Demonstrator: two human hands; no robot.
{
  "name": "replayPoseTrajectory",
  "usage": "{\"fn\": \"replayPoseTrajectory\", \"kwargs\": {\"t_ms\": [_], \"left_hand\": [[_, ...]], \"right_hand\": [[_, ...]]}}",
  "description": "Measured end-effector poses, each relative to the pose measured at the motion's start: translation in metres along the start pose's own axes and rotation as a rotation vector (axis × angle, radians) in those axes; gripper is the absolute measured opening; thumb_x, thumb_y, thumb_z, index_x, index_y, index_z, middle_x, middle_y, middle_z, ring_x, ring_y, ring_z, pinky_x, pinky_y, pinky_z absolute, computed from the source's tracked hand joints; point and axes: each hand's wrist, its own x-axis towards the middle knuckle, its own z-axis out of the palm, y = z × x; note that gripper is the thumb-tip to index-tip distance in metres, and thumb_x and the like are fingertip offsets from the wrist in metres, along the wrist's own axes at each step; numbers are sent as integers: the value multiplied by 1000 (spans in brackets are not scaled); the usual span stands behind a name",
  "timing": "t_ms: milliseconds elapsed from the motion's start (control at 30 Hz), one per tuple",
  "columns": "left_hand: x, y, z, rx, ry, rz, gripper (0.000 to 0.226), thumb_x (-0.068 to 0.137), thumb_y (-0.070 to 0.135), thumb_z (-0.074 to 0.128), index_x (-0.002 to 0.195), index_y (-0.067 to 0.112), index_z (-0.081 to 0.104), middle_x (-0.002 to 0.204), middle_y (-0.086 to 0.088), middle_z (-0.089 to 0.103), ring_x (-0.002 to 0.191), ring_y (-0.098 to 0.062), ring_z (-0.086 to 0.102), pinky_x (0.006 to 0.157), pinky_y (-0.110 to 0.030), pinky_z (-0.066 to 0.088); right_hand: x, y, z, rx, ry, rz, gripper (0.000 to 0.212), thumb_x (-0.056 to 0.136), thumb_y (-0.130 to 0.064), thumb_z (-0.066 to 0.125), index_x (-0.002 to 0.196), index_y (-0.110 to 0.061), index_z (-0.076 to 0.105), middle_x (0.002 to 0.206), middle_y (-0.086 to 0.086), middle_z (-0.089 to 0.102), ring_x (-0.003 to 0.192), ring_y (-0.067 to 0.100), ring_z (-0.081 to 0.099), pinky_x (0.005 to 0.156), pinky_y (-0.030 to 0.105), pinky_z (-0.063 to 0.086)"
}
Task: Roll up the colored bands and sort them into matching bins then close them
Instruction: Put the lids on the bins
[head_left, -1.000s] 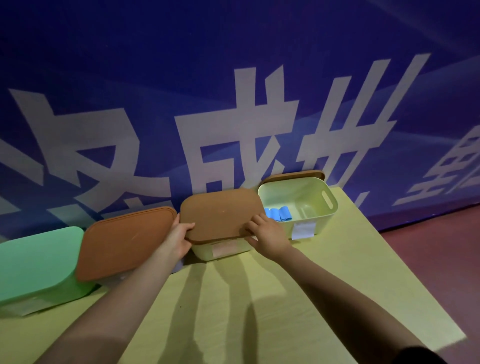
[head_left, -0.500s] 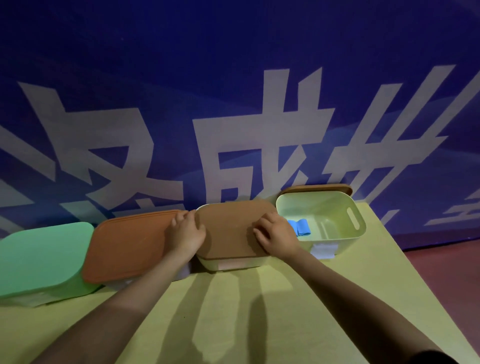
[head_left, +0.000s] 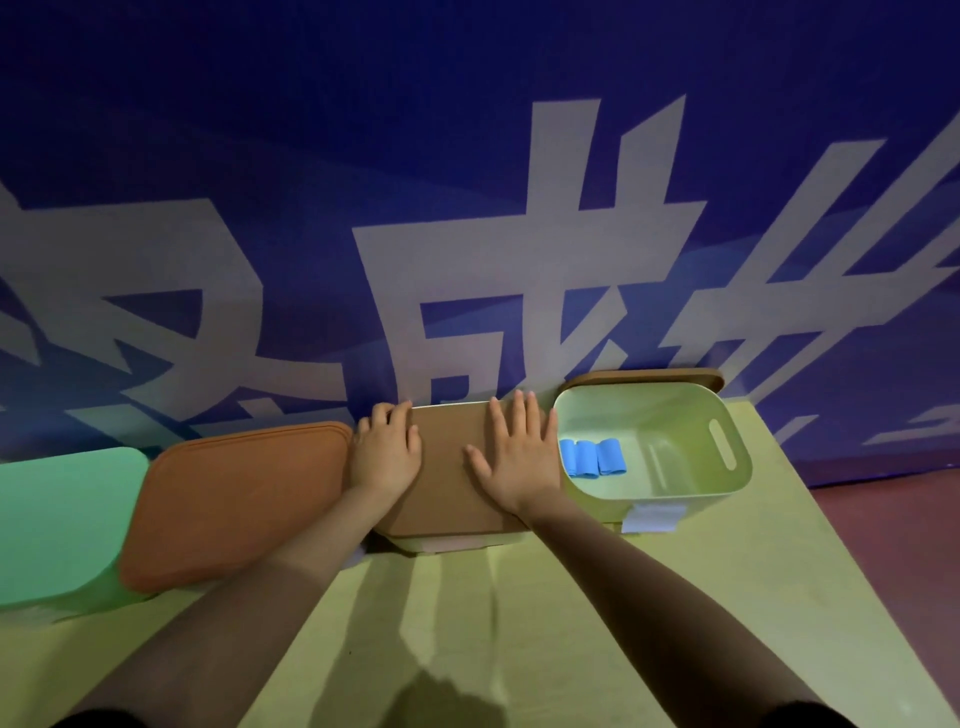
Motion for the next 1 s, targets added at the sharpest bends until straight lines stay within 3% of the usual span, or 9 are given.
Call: {"fn": "replayPoseTrajectory", "kwargs": {"t_ms": [133, 233, 400, 500, 567, 633, 733, 900, 1000], "left_hand": [[7, 4, 2, 19, 44, -15, 32, 97, 22, 43, 125, 11, 52, 118, -15, 56, 103, -37, 51, 86, -44, 41], [12, 2, -2, -46, 17, -33, 30, 98, 21, 41, 123, 10, 54, 118, -14, 56, 105, -36, 51, 85, -44, 42], [6, -6, -10, -136, 39, -3, 39, 97, 25, 44, 130, 7, 53, 127, -17, 53, 119, -34, 46, 99, -43, 37], [-26, -3, -15, -126, 118, 222, 54, 90, 48, 42, 129, 13, 54, 130, -11, 53, 125, -31, 44, 105, -46, 36], [-50, 1, -14, -68, 29, 462, 64, 84, 62, 42, 133, 21, 51, 137, -6, 49, 133, -26, 38, 112, -47, 28], [-61, 1, -15, 9, -80, 558, 72, 82, 70, 38, 138, 27, 44, 145, -3, 42, 140, -22, 27, 117, -43, 11], [-59, -4, -17, -6, -91, 447, 75, 80, 70, 35, 141, 27, 41, 148, -2, 36, 142, -20, 20, 118, -43, 2], [-55, -14, -17, -17, -6, 331, 61, 84, 57, 39, 134, 24, 49, 143, -5, 43, 137, -23, 29, 114, -52, 18], [-55, -18, -17, -23, -7, 225, 58, 88, 53, 39, 137, 23, 46, 147, -7, 37, 138, -26, 27, 113, -48, 24]], "right_hand": [[1, 1, 0, 0, -9, 4, 77, 91, -65, 16, 153, -19, 13, 159, 17, 9, 147, 33, 3, 116, 53, 4], [9, 0, -2, 30, 24, 59, 76, 89, -64, 19, 150, -19, 22, 154, 15, 26, 142, 32, 20, 110, 50, 19], [27, 0, -3, 116, 158, 169, 59, 91, -55, 32, 130, -13, 47, 120, 12, 53, 111, 30, 44, 94, 43, 34], [33, 3, -1, 168, 242, 197, 47, 91, -48, 39, 117, -12, 55, 109, 11, 57, 102, 29, 46, 87, 41, 38], [33, 2, 0, 208, 295, 209, 44, 88, -45, 41, 111, -11, 57, 103, 12, 59, 98, 30, 48, 83, 41, 39], [35, 3, 0, 228, 326, 213, 41, 88, -44, 43, 108, -11, 58, 102, 12, 59, 97, 30, 48, 82, 41, 40], [40, 5, -4, 218, 326, 191, 38, 91, -44, 46, 111, -13, 57, 107, 8, 57, 100, 26, 47, 86, 40, 42], [43, 3, -2, 284, 336, 193, 35, 92, -42, 50, 112, -14, 56, 110, 7, 58, 103, 25, 48, 86, 38, 44], [44, 5, 2, 303, 323, 209, 34, 93, -42, 51, 112, -14, 57, 112, 7, 59, 104, 24, 49, 87, 36, 44]]}}
